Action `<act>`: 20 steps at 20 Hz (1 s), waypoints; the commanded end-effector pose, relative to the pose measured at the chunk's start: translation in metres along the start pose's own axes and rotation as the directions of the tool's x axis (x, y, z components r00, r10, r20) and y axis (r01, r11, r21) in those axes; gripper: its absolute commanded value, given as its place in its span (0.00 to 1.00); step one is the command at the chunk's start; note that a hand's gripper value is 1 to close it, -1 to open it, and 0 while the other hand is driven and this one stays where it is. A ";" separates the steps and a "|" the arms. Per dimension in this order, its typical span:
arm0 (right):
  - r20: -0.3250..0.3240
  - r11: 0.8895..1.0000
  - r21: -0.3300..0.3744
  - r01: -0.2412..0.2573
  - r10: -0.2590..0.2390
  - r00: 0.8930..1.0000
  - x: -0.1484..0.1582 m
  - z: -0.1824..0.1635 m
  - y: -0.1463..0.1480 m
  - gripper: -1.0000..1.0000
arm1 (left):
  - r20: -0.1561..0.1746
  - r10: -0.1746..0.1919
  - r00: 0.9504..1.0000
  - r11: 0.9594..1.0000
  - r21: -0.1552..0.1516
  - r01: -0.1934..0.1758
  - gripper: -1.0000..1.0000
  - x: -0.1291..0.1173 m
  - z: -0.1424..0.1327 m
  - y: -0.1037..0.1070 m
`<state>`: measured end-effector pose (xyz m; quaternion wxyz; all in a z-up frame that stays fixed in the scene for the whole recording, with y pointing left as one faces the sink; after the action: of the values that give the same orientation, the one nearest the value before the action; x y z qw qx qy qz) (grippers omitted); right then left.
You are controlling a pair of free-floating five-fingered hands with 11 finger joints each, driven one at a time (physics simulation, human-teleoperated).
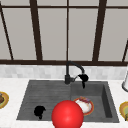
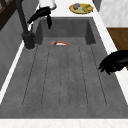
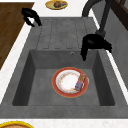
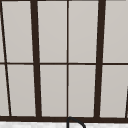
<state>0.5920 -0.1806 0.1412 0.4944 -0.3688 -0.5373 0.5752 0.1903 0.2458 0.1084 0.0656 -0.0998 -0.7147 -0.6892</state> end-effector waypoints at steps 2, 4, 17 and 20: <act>-0.009 0.999 -0.009 0.031 -0.031 0.999 0.006 0.037 0.007 0.00 | 0.000 0.000 1.000 1.000 0.000 0.000 0.50 0.000 0.000 0.000; -0.039 1.000 -0.029 0.008 -0.009 0.999 0.005 0.052 0.010 0.00 | 0.000 0.000 1.000 1.000 0.000 0.000 0.50 0.000 0.000 0.000; -0.041 0.999 -0.047 0.000 -0.002 0.999 0.014 0.158 0.025 0.00 | 0.000 0.000 1.000 1.000 0.000 0.000 0.50 0.000 0.000 0.000; -0.045 0.999 -0.043 0.010 -0.012 0.999 0.018 0.183 0.027 0.00 | 0.000 0.000 1.000 1.000 0.000 0.000 0.50 0.000 0.000 0.000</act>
<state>0.4312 -0.2059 0.1421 0.4993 -0.3899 -0.5333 0.5606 0.1903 0.2458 0.1084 0.0656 -0.0998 -0.7147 -0.6892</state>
